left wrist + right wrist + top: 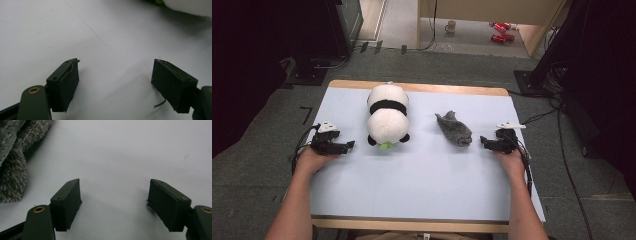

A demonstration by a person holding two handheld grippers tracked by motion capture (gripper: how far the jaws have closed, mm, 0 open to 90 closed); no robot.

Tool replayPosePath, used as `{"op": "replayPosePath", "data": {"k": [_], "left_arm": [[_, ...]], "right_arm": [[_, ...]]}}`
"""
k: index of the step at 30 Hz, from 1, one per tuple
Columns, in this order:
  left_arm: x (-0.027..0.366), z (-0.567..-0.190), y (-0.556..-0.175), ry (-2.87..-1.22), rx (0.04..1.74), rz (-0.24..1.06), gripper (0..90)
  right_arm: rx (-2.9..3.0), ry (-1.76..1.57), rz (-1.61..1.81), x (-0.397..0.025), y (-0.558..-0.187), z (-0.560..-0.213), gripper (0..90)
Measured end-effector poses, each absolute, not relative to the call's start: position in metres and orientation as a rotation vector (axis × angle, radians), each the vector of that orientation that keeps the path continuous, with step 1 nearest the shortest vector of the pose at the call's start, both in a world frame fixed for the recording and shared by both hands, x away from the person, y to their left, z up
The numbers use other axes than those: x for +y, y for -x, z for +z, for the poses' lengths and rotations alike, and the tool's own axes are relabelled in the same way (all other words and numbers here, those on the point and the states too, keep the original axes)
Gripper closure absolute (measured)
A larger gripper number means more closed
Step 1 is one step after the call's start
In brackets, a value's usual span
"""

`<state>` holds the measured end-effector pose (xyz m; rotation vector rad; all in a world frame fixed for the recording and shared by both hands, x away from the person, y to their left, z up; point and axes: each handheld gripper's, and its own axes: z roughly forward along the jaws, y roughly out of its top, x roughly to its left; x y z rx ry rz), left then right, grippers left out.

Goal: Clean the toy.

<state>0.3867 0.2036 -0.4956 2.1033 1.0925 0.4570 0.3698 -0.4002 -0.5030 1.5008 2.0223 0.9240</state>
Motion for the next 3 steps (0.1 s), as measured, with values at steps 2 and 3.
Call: {"op": "replayPosePath", "data": {"k": [2,3], "left_arm": [[0.2035,-0.4957,-0.3866,-2.104,1.093,0.458,21.6],[0.2036,-0.4957,-0.3866,-2.104,1.093,0.458,21.6]], "right_arm": [[2.022,-1.502,0.926,-0.4003,-0.3698,-0.503,26.1],[2.023,-1.502,0.925,-0.4002,-0.3698,-0.503,26.1]]}}
